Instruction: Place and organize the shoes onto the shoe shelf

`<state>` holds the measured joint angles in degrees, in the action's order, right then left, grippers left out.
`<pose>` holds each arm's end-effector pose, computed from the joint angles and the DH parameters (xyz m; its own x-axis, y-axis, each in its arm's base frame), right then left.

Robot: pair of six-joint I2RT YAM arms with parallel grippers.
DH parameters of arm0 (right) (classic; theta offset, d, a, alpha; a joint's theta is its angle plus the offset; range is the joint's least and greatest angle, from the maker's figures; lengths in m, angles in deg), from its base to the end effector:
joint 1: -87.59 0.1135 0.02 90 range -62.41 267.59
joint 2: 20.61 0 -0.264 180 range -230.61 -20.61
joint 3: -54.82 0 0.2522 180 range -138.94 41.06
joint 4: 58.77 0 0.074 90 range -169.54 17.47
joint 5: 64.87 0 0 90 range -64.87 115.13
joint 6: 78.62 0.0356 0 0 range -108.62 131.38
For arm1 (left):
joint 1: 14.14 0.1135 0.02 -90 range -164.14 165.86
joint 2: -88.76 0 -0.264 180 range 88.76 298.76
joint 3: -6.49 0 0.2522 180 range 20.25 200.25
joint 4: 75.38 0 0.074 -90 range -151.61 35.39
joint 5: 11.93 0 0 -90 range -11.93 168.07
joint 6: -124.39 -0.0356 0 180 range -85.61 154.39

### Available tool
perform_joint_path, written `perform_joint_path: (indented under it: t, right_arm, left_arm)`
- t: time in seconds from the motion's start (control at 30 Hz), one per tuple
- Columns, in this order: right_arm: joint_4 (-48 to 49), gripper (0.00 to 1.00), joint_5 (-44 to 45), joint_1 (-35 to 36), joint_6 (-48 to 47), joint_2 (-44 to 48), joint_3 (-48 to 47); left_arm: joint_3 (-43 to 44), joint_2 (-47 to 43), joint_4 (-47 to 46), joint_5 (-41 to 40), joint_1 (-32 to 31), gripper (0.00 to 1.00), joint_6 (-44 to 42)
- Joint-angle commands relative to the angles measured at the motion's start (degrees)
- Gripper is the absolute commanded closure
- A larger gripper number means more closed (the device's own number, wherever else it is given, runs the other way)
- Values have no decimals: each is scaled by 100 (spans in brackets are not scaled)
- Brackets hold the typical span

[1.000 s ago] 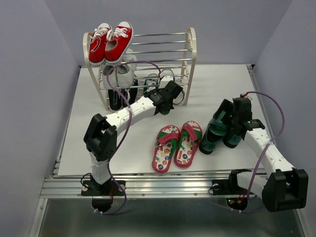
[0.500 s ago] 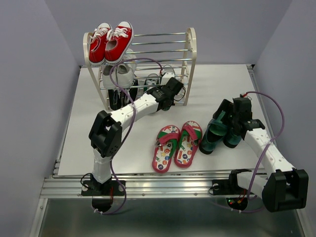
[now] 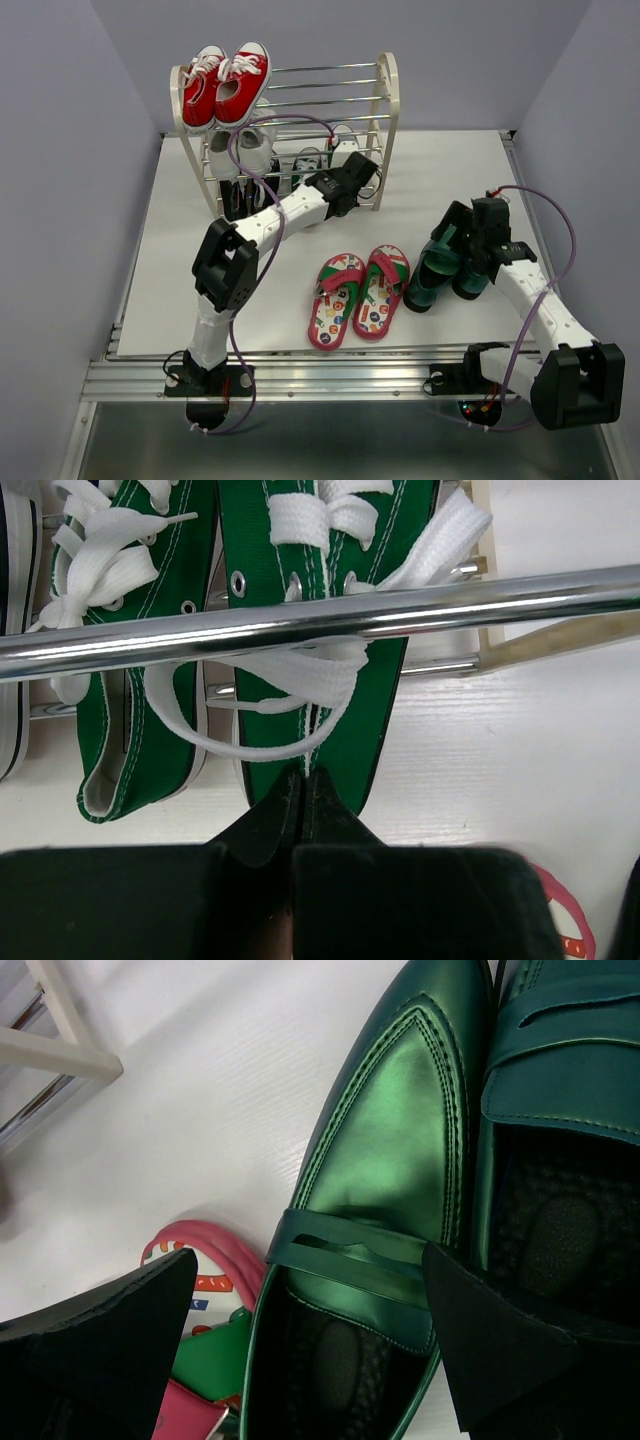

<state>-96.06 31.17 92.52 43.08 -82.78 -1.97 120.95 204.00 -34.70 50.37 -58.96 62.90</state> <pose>0.2278 0.0159 0.2492 -0.5789 0.4746 -0.6631 0.3477 0.8792 0.3257 0.3407 -0.3152 0.2790 -0.5926 -0.0069 -0.8054 0.1071 0.9904 -0.0873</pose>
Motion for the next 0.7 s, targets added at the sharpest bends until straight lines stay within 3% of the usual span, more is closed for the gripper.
perform_joint_path:
  t: [0.0,0.23,0.67]
  right_arm:
    - [208,0,134,-9,-68,109,5]
    - [217,0,222,-9,-33,188,31]
    - [217,0,248,-9,-24,144,22]
  left_arm:
    - [520,-11,-530,-341,105,100,-21]
    - [468,86,-591,-561,114,100,347]
    - [-235,-125,-1663,-692,87,100,594]
